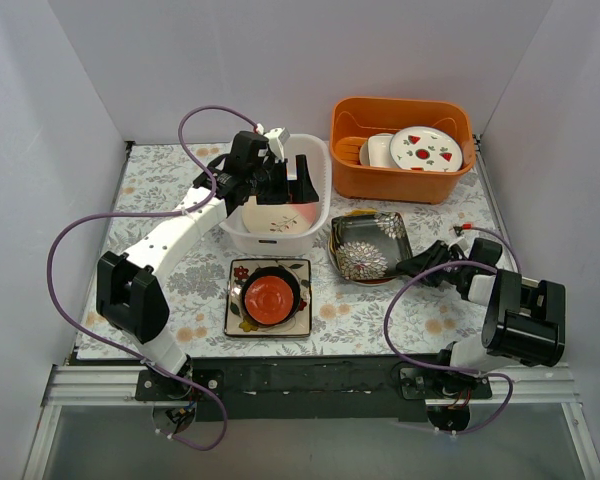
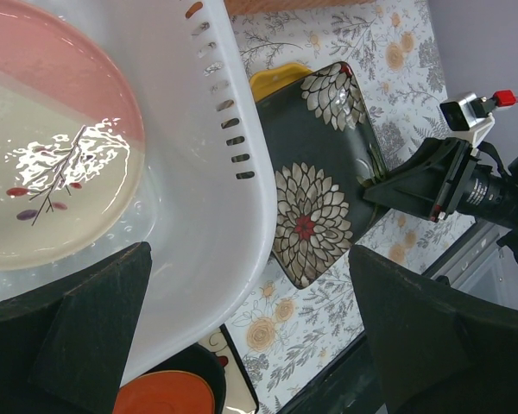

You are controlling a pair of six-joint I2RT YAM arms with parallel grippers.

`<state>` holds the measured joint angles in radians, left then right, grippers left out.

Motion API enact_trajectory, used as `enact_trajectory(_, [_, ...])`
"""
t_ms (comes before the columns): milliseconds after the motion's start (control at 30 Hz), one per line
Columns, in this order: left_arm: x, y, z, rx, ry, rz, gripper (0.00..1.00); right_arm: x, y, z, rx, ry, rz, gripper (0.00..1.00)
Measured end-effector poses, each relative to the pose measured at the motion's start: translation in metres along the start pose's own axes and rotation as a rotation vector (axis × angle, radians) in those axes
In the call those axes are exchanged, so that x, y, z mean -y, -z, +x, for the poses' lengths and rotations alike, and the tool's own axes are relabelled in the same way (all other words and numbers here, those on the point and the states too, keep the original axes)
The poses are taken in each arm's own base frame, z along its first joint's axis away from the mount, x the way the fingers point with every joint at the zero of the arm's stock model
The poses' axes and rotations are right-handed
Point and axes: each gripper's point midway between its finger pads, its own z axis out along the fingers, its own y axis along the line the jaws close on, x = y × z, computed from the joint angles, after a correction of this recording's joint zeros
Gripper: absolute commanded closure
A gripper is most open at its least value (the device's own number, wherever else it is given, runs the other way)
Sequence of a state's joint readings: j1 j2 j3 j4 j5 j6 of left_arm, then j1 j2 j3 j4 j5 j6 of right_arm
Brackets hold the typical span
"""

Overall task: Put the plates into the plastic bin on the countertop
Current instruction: Pick up the plate at the center of the board.

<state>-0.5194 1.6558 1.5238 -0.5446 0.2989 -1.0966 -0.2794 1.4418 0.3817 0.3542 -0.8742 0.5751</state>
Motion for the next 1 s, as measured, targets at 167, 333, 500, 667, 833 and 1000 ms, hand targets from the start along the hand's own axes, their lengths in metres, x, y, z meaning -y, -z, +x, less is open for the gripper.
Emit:
enact_trajectory(167, [-0.0008,-0.0004,0.0011,-0.001,0.000,-0.001,0.02,0.0003,-0.0028,0.0046,-0.019,-0.031,-0.031,0.86])
enact_trajectory(333, [-0.0018,-0.0011,0.0027,-0.004,0.002,-0.003,0.02,0.0021,-0.0030,0.0079,-0.016,-0.054,-0.037,0.98])
enact_trajectory(500, [-0.0008,0.0010,0.0013,0.003,0.000,-0.002,0.02,0.0009,-0.0028,0.0074,-0.011,-0.064,-0.039,0.99])
enact_trajectory(667, [0.0027,0.0063,-0.0022,0.017,-0.005,0.005,0.02,0.0002,-0.0014,0.0062,-0.002,-0.064,-0.027,0.99])
enact_trajectory(833, [0.0035,0.0077,-0.0028,0.021,-0.005,0.007,0.02,-0.0015,0.0004,0.0052,0.007,-0.062,-0.019,0.99])
enact_trajectory(1000, [0.0008,0.0062,0.0018,0.010,0.000,0.002,0.02,-0.0038,0.0026,0.0038,0.023,-0.047,-0.014,0.99])
